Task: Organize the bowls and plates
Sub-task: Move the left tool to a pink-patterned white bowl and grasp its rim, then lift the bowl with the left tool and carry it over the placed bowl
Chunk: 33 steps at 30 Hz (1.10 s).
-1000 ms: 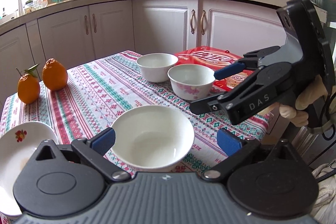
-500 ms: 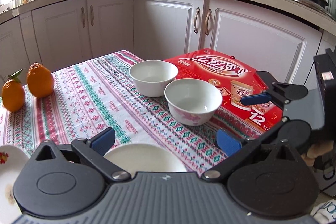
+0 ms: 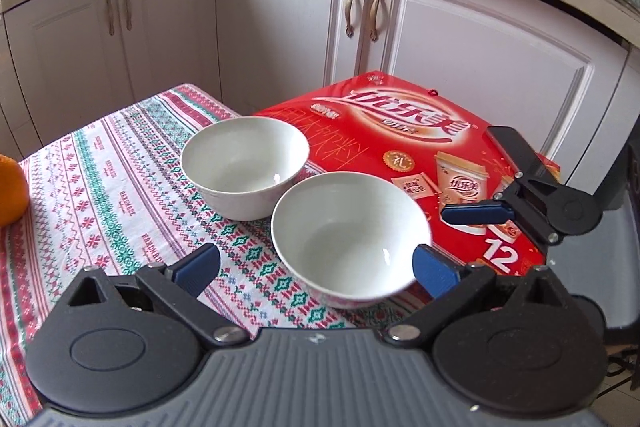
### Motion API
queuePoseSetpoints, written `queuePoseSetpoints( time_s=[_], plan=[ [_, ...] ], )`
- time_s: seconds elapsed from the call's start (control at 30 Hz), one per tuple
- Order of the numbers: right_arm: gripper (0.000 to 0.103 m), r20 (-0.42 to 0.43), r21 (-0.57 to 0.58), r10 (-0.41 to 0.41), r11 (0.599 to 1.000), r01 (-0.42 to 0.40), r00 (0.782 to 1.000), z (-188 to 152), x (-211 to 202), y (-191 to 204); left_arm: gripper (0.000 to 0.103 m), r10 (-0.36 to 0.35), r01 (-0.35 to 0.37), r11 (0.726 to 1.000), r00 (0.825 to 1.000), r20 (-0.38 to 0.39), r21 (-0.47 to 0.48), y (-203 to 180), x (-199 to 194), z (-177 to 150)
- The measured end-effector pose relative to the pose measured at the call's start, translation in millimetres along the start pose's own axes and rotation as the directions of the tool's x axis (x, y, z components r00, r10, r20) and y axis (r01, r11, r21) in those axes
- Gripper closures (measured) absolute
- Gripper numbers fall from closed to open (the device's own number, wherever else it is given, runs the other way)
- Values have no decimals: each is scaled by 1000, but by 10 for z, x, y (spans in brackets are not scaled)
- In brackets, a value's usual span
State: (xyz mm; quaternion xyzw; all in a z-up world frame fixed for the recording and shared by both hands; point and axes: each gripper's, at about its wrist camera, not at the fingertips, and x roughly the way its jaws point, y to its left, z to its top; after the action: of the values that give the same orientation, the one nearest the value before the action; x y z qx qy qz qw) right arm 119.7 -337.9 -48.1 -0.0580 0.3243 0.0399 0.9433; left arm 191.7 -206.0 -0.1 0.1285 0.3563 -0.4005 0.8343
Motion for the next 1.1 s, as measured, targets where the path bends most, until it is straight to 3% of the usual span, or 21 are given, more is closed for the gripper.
queuePoseSetpoints(
  time_s=[0.13, 0.23, 0.4, 0.7, 1.1],
  plan=[
    [0, 5, -10, 24, 1000, -24, 1000, 15, 84, -25, 5, -17, 16, 999, 999, -30, -35, 66, 183, 59],
    [0, 15, -24, 41, 999, -40, 999, 27, 113, -34, 18, -33, 31, 998, 998, -46, -47, 98, 258, 91],
    [3, 24, -39, 69, 997, -68, 997, 56, 127, -47, 29, -50, 46, 997, 997, -61, -63, 138, 332, 135],
    [13, 33, -45, 94, 995, -92, 995, 85, 122, -86, 37, -61, 58, 998, 995, -81, -40, 118, 435, 223],
    [13, 32, -46, 98, 994, -97, 995, 87, 117, -84, 42, -80, 78, 997, 992, -97, -26, 96, 480, 237]
  ],
)
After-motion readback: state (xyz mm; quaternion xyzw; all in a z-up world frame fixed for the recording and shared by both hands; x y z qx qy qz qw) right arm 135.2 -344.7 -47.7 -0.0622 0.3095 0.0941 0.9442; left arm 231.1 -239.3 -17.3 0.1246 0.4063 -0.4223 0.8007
